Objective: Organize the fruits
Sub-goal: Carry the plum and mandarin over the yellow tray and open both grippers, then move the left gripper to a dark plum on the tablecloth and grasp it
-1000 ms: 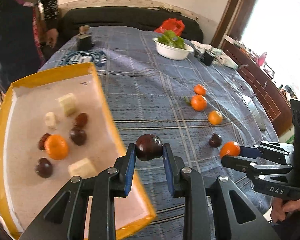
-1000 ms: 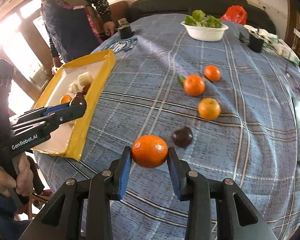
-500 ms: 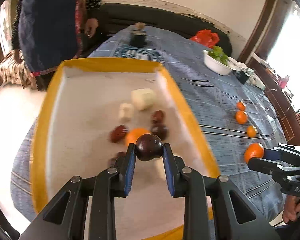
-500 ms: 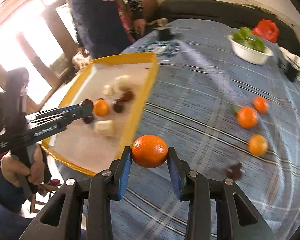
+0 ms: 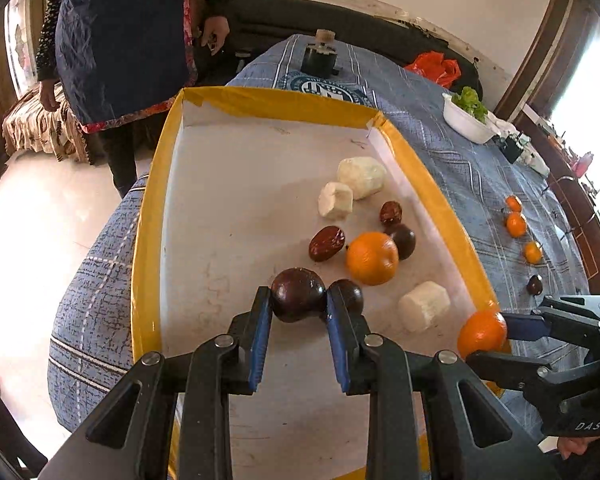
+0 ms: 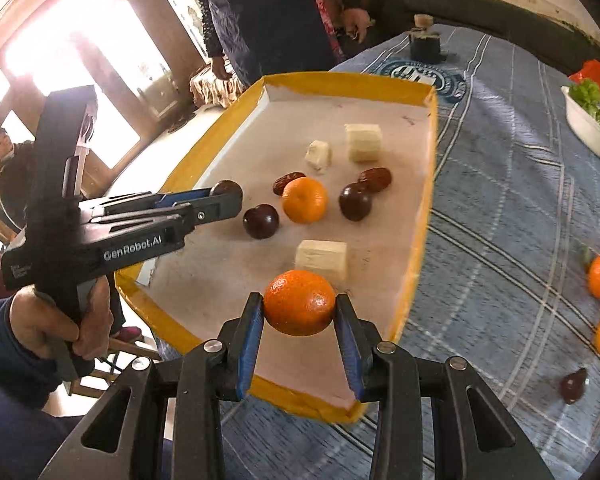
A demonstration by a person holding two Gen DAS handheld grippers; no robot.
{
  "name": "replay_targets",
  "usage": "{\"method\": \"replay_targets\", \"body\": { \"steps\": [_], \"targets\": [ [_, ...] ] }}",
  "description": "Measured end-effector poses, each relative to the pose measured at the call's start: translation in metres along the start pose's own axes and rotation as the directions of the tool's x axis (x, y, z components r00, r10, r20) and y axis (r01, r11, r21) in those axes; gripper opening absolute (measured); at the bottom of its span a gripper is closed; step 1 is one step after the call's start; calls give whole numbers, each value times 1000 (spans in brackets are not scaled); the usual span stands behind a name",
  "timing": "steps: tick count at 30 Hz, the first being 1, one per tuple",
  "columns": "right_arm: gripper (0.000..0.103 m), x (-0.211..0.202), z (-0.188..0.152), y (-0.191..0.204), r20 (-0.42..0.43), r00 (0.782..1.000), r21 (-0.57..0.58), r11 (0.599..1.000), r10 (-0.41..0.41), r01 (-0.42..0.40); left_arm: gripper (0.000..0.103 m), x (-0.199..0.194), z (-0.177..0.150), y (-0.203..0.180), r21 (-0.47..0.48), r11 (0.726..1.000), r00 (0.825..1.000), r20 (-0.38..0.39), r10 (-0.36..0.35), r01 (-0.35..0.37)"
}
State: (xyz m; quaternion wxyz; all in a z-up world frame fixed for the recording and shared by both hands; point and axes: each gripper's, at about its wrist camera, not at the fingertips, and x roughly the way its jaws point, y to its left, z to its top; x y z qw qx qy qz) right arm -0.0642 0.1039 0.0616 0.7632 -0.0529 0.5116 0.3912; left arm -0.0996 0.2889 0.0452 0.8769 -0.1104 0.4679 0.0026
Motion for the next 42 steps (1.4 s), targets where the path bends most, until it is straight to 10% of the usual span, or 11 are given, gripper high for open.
{"method": "replay_targets", "body": {
  "steps": [18, 42],
  "targets": [
    [41, 28, 0, 5, -92, 995, 17, 999, -38, 40, 26, 8, 5, 2, 30, 999, 1000, -6, -27, 27],
    [42, -56, -24, -45, 74, 989, 21, 992, 126, -128, 49, -22, -11, -37, -121, 980, 986, 31, 163, -159]
  ]
}}
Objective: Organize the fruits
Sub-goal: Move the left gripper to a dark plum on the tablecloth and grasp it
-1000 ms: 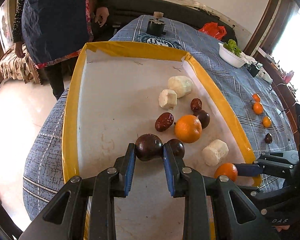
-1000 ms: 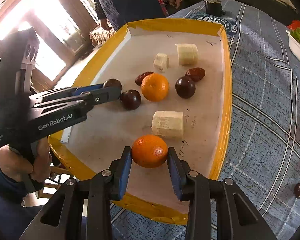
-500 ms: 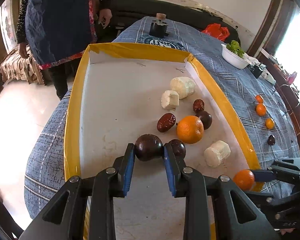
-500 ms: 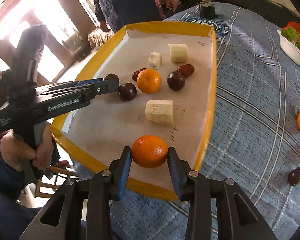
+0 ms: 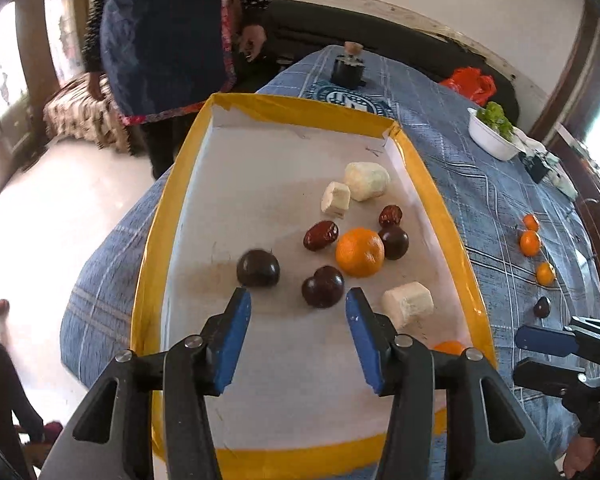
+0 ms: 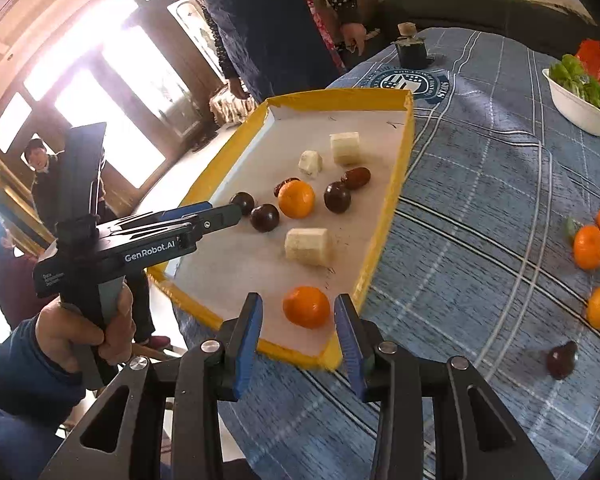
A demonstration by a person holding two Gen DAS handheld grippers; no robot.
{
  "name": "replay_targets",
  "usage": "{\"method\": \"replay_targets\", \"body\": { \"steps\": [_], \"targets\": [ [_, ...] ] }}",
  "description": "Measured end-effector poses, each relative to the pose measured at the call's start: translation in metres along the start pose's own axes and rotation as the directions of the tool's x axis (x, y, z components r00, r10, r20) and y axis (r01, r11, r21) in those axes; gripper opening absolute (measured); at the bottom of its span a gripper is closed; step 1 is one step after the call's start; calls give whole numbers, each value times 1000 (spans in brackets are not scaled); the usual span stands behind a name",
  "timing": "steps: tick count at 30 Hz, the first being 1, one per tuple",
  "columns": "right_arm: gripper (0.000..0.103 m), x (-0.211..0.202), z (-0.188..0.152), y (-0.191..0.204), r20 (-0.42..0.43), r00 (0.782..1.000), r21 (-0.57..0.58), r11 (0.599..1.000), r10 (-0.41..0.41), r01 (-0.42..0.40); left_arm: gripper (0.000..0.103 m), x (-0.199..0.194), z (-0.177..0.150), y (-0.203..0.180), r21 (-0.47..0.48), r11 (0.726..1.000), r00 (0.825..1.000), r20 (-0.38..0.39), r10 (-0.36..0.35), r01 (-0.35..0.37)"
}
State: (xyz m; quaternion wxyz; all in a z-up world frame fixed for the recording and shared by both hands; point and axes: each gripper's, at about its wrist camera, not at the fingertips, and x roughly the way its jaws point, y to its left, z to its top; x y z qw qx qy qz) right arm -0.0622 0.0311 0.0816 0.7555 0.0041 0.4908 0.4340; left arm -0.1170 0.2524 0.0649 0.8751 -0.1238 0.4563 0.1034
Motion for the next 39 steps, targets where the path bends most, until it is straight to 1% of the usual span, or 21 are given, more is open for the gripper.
{"method": "replay_targets", "body": {
  "steps": [4, 7, 8, 10, 12, 15, 16, 17, 18, 20, 23, 25, 29, 33, 35, 36, 39],
  "targets": [
    [42, -14, -8, -18, 18, 999, 55, 997, 45, -46, 49, -14, -7, -11, -28, 999, 1000, 7, 31, -30],
    [42, -21, -13, -27, 21, 998, 87, 994, 64, -66, 56, -25, -10, -18, -26, 999, 999, 19, 43, -42],
    [42, -23, -14, -29, 19, 997, 98, 993, 71, -72, 59, -28, -11, -20, -26, 999, 999, 23, 44, -43],
    [42, -27, -16, -32, 23, 997, 119, 990, 75, -78, 59, -32, -14, -23, -21, 999, 999, 22, 33, -32],
    [42, -34, -16, -35, 40, 997, 131, 989, 61, -66, 59, -33, -14, -24, -10, 1000, 999, 26, 26, -26],
    [42, -42, -17, -42, 69, 998, 154, 988, 9, -19, 59, -29, -9, -22, -1, 1000, 999, 43, -1, 1],
    [42, -45, -18, -46, 70, 997, 187, 982, -27, 14, 59, -25, -5, -20, -3, 1000, 999, 35, -5, 5],
    [44, -47, -20, -50, 71, 997, 226, 974, -35, 18, 59, -22, -2, -18, -8, 1000, 1000, 28, -15, 15],
    [44, -49, -20, -53, 75, 996, 244, 970, -42, 22, 59, -21, 0, -17, -9, 999, 999, 32, -30, 31],
    [43, -50, -21, -55, 80, 993, 265, 962, -92, 68, 59, -21, 3, -18, 8, 999, 998, 41, -47, 47],
    [43, -49, -27, -62, 87, 988, 354, 931, -125, 86, 59, -18, 6, -20, 54, 996, 996, 30, -79, 77],
    [43, -50, -32, -66, 89, 984, 387, 916, -155, 109, 59, -17, 10, -23, 85, 991, 994, 40, -105, 101],
    [43, -58, -47, -76, 78, 972, 450, 878, -220, 163, 59, -15, 16, -29, 101, 982, 986, 39, -162, 157],
    [43, -70, -63, -92, 68, 959, 518, 831, -276, 202, 59, -16, 16, -52, 153, 968, 979, 23, -202, 197],
    [43, -76, -69, -103, 59, 954, 545, 810, -295, 217, 59, -19, 15, -71, 182, 958, 974, 20, -227, 220],
    [43, -81, -71, -110, 60, 952, 556, 802, -300, 218, 59, -20, 14, -78, 193, 954, 972, 19, -236, 228],
    [43, -94, -74, -122, 57, 951, 559, 799, -303, 221, 59, -20, 9, -108, 218, 942, 965, -4, -261, 255]
  ]
}}
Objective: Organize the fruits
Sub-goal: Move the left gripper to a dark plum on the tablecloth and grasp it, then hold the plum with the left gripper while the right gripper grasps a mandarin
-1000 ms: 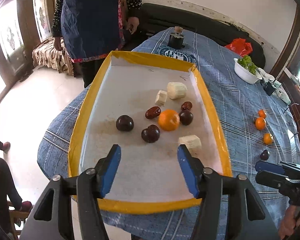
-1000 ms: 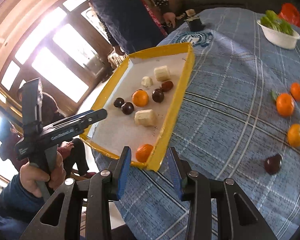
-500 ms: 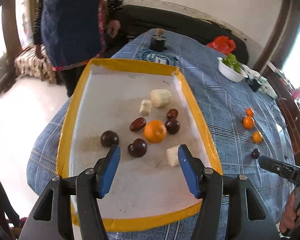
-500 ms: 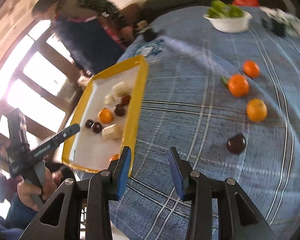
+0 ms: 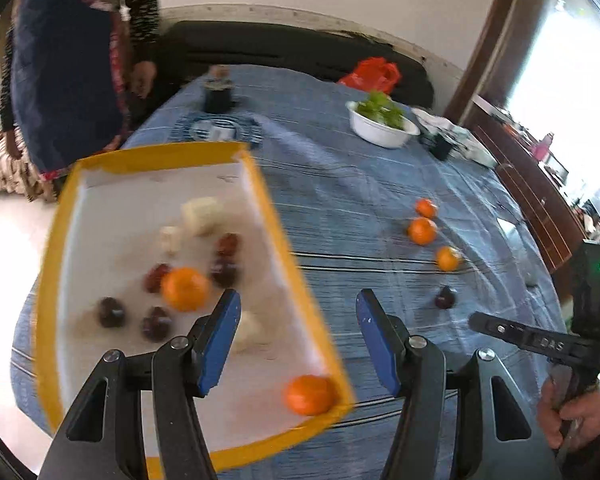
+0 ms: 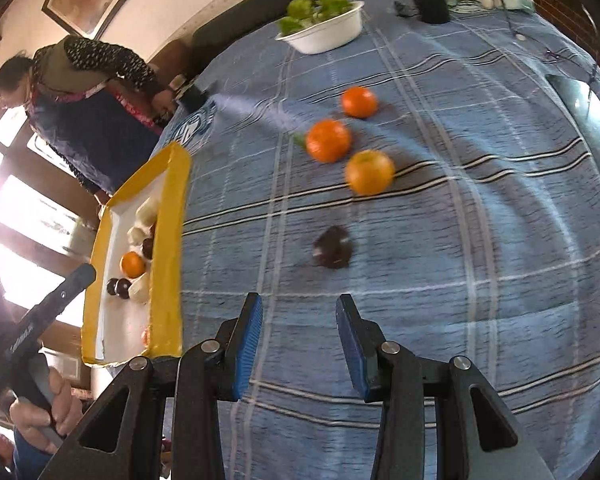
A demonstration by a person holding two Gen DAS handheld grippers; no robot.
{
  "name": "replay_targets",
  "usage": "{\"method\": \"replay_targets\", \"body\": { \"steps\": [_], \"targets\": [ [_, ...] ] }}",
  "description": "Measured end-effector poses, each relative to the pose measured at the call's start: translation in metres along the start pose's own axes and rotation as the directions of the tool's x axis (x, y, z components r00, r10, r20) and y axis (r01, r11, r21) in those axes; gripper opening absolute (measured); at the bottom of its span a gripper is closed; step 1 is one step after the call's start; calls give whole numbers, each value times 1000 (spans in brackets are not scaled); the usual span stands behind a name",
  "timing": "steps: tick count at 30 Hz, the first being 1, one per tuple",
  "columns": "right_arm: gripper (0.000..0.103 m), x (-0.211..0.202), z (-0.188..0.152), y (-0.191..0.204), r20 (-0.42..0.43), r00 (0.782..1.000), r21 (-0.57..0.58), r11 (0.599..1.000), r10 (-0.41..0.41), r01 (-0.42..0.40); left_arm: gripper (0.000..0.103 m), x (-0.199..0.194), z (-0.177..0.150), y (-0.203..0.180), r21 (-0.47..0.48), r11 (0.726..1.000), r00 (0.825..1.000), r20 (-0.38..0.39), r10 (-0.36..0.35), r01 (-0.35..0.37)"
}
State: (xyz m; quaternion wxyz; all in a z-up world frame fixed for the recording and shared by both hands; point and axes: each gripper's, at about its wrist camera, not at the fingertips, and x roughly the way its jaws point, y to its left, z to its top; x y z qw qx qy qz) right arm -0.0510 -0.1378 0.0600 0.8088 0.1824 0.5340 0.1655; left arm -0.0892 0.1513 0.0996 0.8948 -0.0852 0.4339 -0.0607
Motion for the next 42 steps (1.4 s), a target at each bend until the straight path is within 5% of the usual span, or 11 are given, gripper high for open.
{"method": "replay_targets", "body": {
  "steps": [8, 14, 23, 25, 27, 42],
  "targets": [
    [43, -39, 15, -52, 44, 999, 14, 1000, -27, 26, 59, 51, -6, -96, 53, 988, 983, -125, -135, 142],
    [43, -58, 11, -79, 45, 998, -18, 999, -49, 50, 59, 94, -16, -136, 93, 986, 976, -182, -119, 137],
    [43, -70, 7, -101, 40, 997, -57, 996, -73, 75, 47, 138, -12, -148, 93, 991, 976, -201, -79, 99],
    [43, -69, 8, -104, 35, 997, -53, 996, -75, 77, 42, 140, -12, -154, 113, 988, 977, -198, -77, 101],
    [43, -66, 11, -104, 32, 997, -53, 996, -72, 73, 27, 140, -14, -158, 118, 986, 976, -197, -93, 118],
    [43, 8, 62, -30, -9, 1000, -226, 974, -27, 24, 26, 90, -32, -127, 102, 985, 979, -163, -121, 138]
  ]
}}
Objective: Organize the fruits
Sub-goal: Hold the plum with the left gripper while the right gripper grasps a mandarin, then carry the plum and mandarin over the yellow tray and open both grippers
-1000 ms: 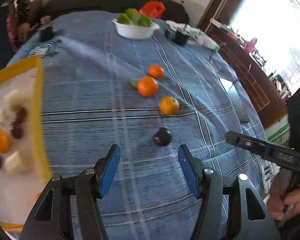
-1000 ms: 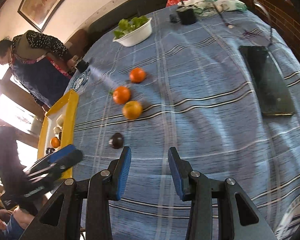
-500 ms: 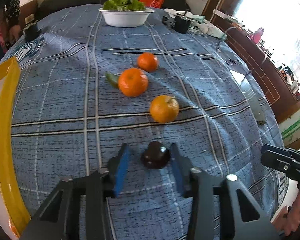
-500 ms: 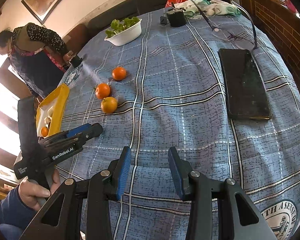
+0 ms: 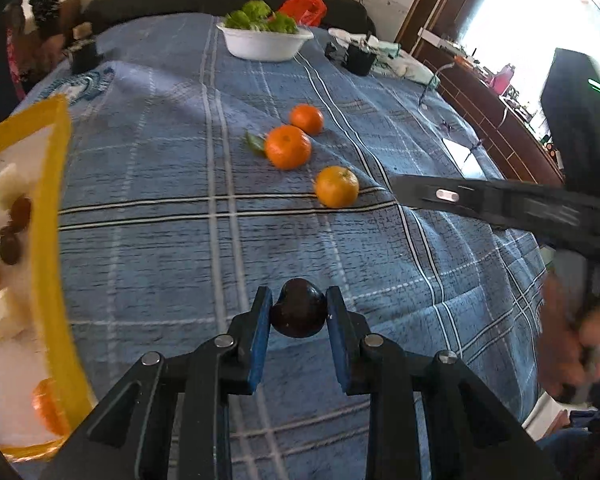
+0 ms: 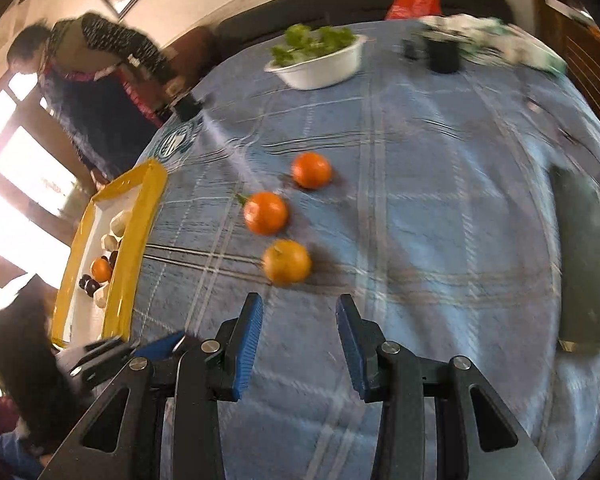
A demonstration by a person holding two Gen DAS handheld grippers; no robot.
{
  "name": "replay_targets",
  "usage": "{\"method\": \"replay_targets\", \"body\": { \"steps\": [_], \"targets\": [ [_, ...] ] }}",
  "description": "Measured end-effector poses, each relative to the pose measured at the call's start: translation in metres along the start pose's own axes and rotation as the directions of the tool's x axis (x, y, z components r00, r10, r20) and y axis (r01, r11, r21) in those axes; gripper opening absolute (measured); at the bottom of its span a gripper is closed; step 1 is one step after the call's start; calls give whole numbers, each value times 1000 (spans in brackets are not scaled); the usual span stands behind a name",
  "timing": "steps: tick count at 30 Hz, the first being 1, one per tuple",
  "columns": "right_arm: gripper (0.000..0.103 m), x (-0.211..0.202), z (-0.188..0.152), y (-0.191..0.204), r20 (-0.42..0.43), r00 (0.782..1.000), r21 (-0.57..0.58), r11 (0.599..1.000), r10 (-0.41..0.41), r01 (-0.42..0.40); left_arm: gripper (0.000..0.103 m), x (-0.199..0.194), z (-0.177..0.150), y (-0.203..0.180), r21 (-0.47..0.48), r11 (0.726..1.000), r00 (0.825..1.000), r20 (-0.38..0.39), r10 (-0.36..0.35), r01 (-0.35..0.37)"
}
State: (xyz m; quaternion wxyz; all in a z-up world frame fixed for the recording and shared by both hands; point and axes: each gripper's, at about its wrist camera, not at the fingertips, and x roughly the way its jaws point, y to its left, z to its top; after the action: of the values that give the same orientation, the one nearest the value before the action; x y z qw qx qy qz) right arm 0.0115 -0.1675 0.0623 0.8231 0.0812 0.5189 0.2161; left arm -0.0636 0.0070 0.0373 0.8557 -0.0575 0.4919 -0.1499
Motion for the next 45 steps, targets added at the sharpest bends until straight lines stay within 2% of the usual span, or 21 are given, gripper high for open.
{"method": "replay_targets", "body": {
  "steps": [6, 8, 10, 14, 19, 24, 31, 37, 45],
  "targets": [
    [43, 38, 16, 14, -35, 997, -30, 997, -66, 65, 26, -34, -7, 21, -21, 1000, 999, 46, 17, -16],
    [43, 46, 19, 16, -35, 992, -45, 992, -122, 120, 26, -39, -9, 29, -30, 999, 998, 53, 24, -22],
    [41, 54, 20, 13, -66, 989, -34, 991, -129, 127, 26, -43, -9, 36, -43, 999, 998, 60, 28, -26],
    [37, 55, 17, 19, -41, 983, -70, 982, -177, 174, 26, -47, -7, 47, -56, 998, 998, 64, 24, -21],
    [37, 35, 4, 27, -2, 987, -48, 986, -158, 158, 26, -47, 1, 47, -31, 1000, 997, 75, 4, -2],
    [37, 14, -18, 41, 3, 997, 21, 997, -72, 72, 26, -46, 13, 45, 0, 1000, 997, 79, -20, 21],
    [37, 3, -27, 75, 26, 999, -23, 999, -25, 26, 26, -55, 19, 47, 26, 999, 994, 99, -39, 37],
    [37, 5, -25, 106, 30, 1000, -67, 998, 9, -7, 26, -70, 11, 69, -10, 1000, 993, 117, -17, 19],
    [37, 23, -18, 166, 19, 996, -179, 980, 88, -83, 26, -98, -7, 118, -105, 993, 988, 143, 61, -46]
  ]
}}
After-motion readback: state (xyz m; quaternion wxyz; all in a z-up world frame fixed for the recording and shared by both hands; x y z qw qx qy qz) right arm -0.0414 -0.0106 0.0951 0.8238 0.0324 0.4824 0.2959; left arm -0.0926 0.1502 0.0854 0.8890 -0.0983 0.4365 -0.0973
